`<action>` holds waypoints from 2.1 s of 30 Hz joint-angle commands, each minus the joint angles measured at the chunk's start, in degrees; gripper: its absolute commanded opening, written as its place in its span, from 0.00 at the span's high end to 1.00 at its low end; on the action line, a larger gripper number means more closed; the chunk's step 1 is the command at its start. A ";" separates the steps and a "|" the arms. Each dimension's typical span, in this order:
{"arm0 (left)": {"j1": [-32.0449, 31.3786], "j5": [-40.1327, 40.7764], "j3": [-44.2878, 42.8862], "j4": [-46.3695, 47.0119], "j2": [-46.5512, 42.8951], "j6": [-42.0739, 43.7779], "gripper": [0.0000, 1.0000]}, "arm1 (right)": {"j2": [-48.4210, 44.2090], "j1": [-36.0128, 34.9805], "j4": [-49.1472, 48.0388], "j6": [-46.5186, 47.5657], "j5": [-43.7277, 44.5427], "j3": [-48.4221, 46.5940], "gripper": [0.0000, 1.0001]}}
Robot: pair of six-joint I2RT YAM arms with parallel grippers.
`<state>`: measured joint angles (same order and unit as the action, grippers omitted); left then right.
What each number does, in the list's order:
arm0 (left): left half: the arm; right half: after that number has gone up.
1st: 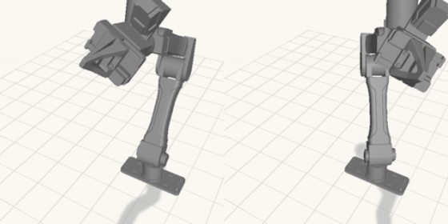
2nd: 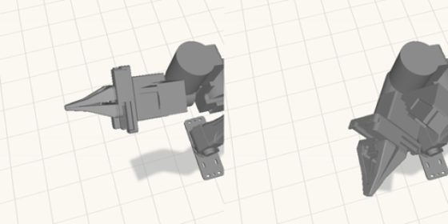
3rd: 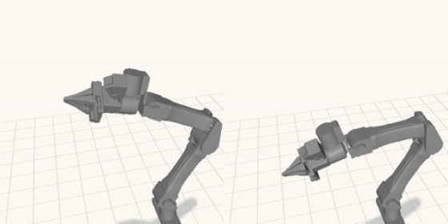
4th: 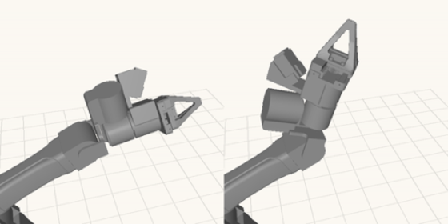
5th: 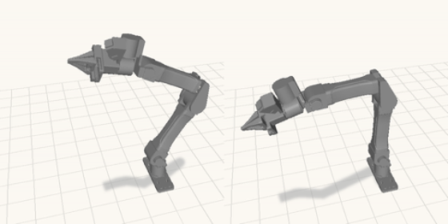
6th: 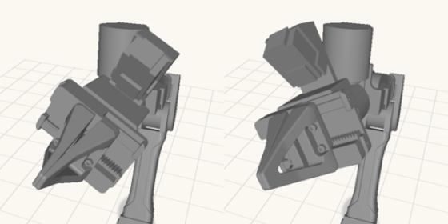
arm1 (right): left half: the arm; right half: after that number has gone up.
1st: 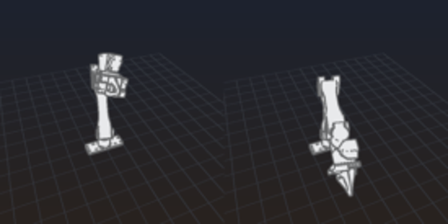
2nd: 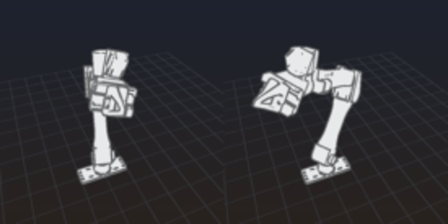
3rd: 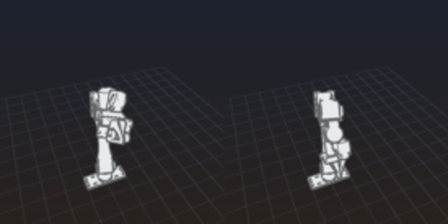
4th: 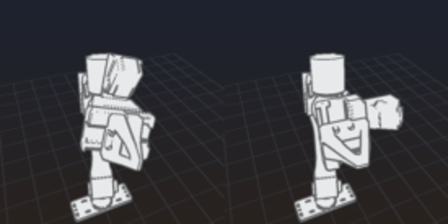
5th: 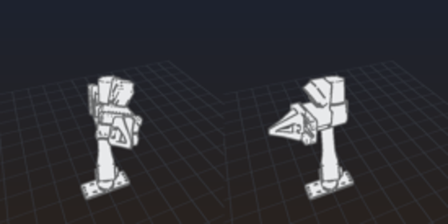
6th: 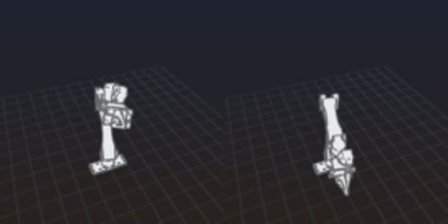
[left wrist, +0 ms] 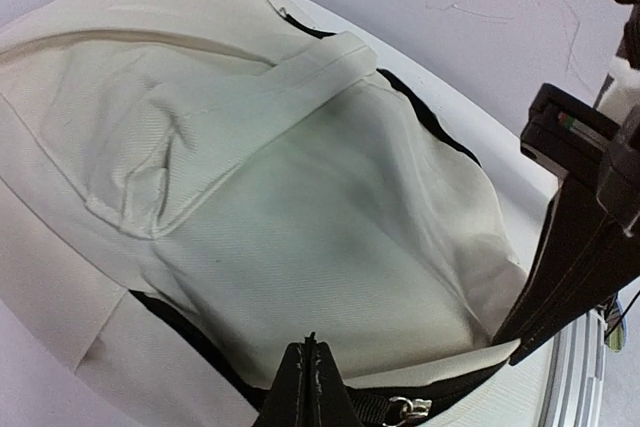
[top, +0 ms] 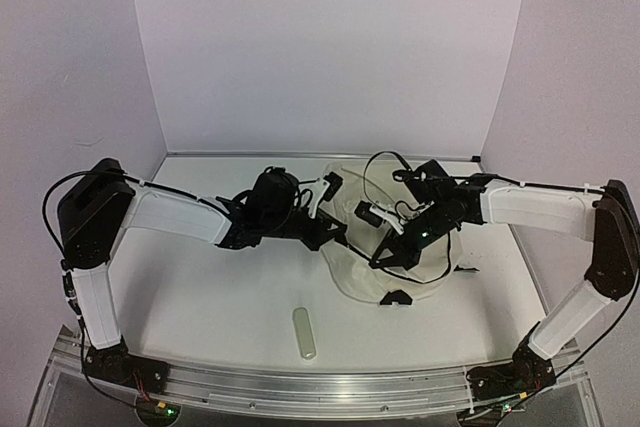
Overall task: Pack the student bag
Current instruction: Zip the student bag at the center of the board, then adjust the student bag at the center of the board.
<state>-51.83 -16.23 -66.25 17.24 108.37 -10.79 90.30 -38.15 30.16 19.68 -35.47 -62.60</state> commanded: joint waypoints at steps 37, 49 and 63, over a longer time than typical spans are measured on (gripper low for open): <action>16.34 9.03 -8.74 -5.29 9.73 -13.12 1.00 | -8.29 -3.34 1.78 11.60 13.45 9.98 1.00; 23.16 4.65 -25.60 -16.78 17.86 -15.62 1.00 | 2.12 -4.76 3.51 -1.71 7.97 -9.95 0.49; 21.70 -0.93 -1.61 -17.61 -8.13 -16.63 0.17 | 14.48 19.90 8.56 -8.63 13.76 -33.75 0.02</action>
<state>-24.83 -14.40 -75.46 -1.62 109.27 -25.89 97.47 -22.79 35.94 14.15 -23.81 -89.15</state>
